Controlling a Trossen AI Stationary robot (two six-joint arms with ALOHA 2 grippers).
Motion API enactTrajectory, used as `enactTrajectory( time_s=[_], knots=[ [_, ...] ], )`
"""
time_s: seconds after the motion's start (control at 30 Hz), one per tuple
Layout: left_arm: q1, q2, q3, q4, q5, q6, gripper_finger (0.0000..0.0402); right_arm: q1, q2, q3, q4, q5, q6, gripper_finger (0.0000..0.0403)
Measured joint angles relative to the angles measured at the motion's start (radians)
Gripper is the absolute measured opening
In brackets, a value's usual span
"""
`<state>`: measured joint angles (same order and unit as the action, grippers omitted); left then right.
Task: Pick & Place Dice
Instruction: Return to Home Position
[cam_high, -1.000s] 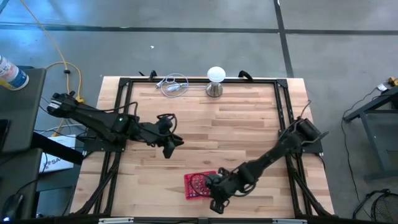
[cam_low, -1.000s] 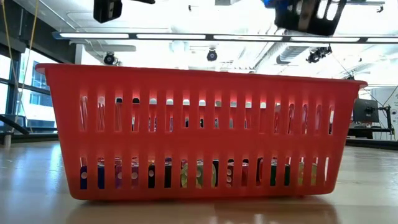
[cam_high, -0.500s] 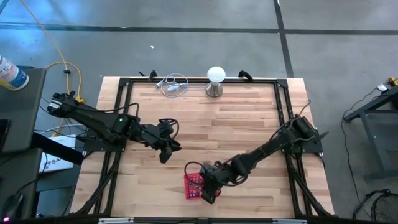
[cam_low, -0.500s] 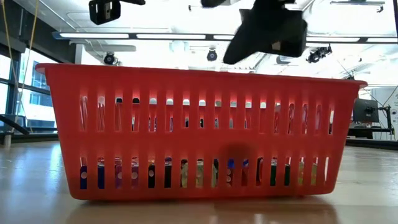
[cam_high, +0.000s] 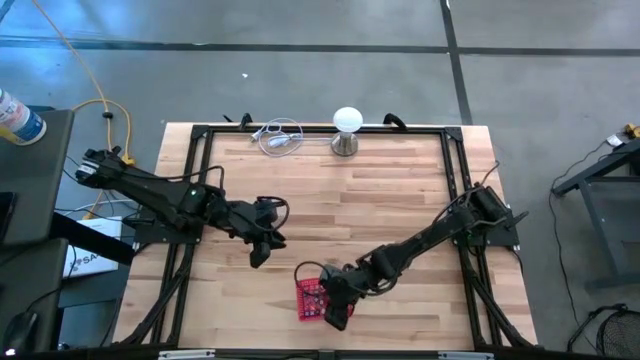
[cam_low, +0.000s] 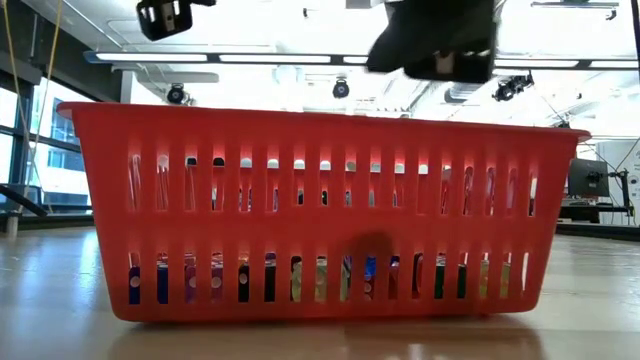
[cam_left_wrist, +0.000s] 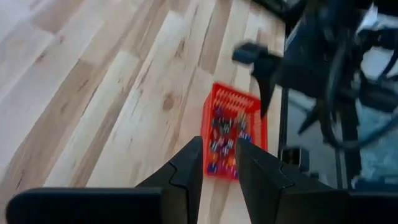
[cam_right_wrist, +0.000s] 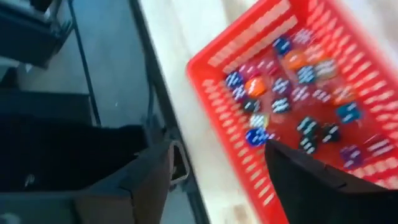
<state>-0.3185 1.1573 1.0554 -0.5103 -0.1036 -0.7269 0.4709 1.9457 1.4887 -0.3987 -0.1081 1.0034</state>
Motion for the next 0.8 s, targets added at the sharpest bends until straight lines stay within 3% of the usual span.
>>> enactTrajectory(
  time_s=[0.17,0.4,0.57,0.7,0.8],
  knots=[
    [-0.009,-0.037,0.0,-0.085,-0.039,0.022,0.0089,-0.025,-0.022,-0.001,-0.016,0.028,-0.001,0.0189],
    [0.002,-0.155,0.0,-0.204,-0.072,0.082,0.0058,-0.061,-0.085,0.0,-0.067,0.051,-0.027,0.0018],
    [0.004,-0.299,0.0,-0.358,-0.193,0.142,0.0006,-0.085,-0.166,0.001,-0.142,0.13,-0.046,0.0003],
    [0.004,-0.442,0.0,-0.419,-0.225,0.208,0.0001,-0.105,-0.247,0.0,-0.299,0.137,-0.108,0.0001],
    [-0.005,-0.554,-0.009,-0.415,-0.221,0.253,0.0001,-0.1,-0.323,0.0,-0.447,0.222,-0.127,0.0001]
  ],
)
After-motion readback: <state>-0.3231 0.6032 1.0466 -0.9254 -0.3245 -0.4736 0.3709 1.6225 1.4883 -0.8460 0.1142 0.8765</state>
